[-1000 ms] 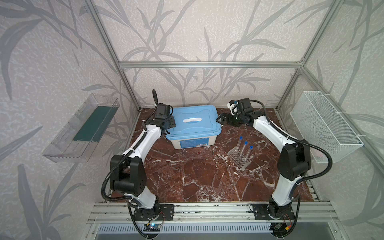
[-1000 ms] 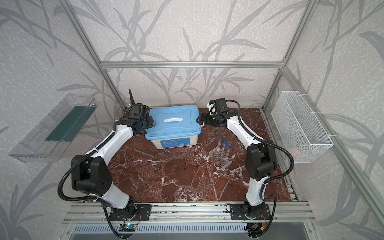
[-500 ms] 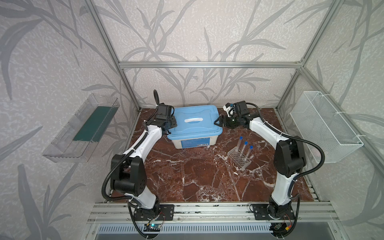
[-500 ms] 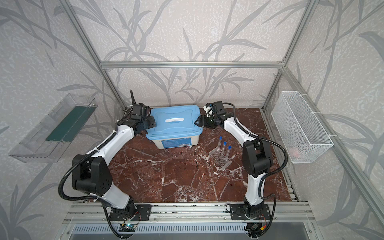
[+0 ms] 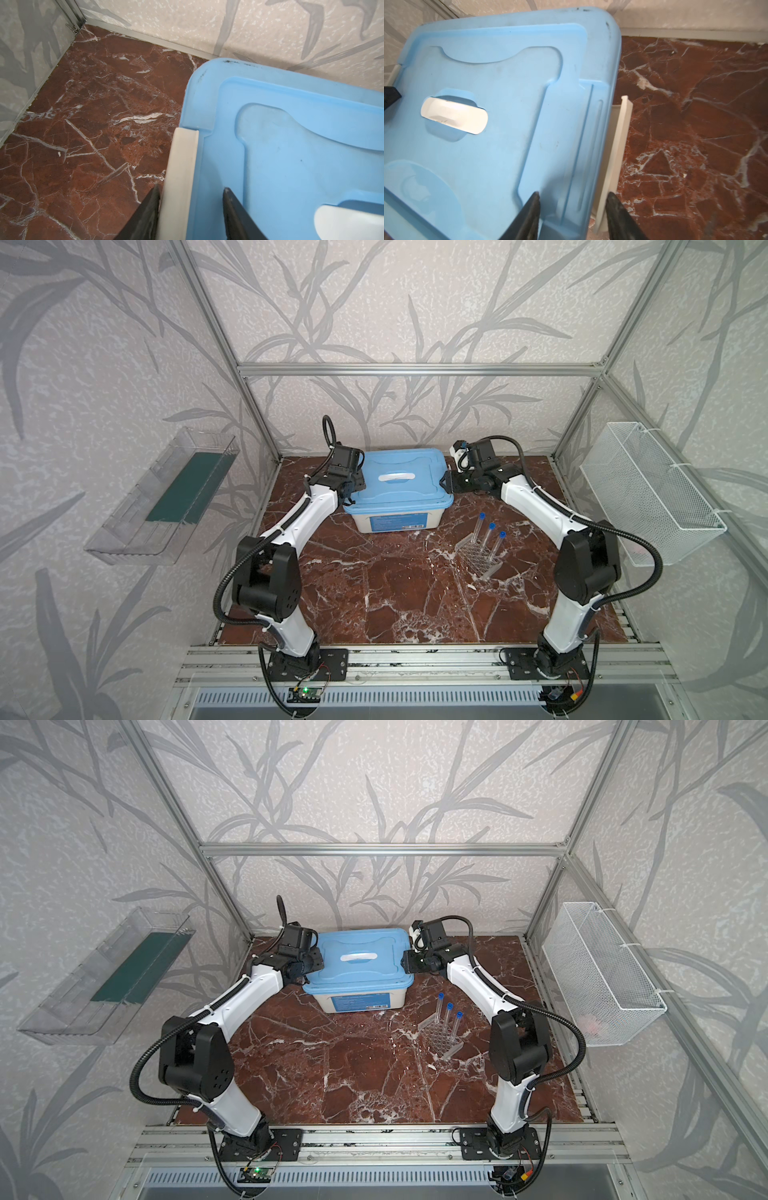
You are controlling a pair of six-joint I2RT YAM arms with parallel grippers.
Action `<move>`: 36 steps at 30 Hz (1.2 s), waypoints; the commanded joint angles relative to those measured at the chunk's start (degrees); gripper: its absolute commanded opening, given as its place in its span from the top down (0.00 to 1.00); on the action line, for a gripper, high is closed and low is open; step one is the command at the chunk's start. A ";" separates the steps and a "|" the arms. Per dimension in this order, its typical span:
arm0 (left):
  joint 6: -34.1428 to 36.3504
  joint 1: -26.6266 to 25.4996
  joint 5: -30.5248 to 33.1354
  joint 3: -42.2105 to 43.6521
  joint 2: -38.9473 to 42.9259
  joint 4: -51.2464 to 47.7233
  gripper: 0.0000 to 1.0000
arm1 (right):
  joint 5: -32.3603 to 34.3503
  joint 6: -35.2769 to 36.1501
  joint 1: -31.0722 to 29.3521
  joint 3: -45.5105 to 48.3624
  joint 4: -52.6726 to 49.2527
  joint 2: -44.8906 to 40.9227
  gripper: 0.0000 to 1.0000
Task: Organize the chemistry lab equipment
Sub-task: 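Press the lid down onto the bin with both grippers, then open both grippers and pull them back from the lidded bin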
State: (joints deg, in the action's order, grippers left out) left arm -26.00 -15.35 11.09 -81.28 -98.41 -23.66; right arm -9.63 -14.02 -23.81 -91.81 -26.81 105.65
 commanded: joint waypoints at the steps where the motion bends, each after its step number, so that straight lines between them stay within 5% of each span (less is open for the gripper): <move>1: -3.20 -5.96 -12.84 0.97 -5.39 -5.49 0.51 | -4.83 2.33 -5.01 -0.80 -2.95 0.35 0.53; 14: -4.85 -5.21 -11.78 1.75 -3.69 -4.31 0.48 | -6.85 2.70 -5.01 -3.03 -3.59 0.71 0.58; 20: -3.45 -3.75 -8.22 -2.30 -2.20 -5.44 0.34 | -7.43 3.37 -4.96 -7.29 -4.77 -0.43 0.58; 23: -3.07 -2.07 -7.65 -4.64 -0.21 -6.27 0.20 | -7.88 3.72 -5.01 -10.35 -6.56 -1.41 0.58; 27: -2.68 0.93 -7.74 -4.65 5.19 -5.50 0.08 | -5.76 4.55 -4.83 -12.82 -8.36 -4.95 0.52; 32: -2.84 5.44 -10.04 0.71 14.34 -3.82 0.07 | -3.24 5.22 -2.90 -11.94 -10.73 -11.92 0.44; 36: -1.55 7.89 -12.00 9.33 22.14 -0.19 0.01 | -1.43 4.76 1.47 -4.49 -10.56 -20.32 0.25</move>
State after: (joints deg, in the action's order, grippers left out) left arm -28.40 -8.10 0.91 -76.71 -79.68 -25.23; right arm -13.50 -9.50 -25.10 -99.98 -35.42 91.35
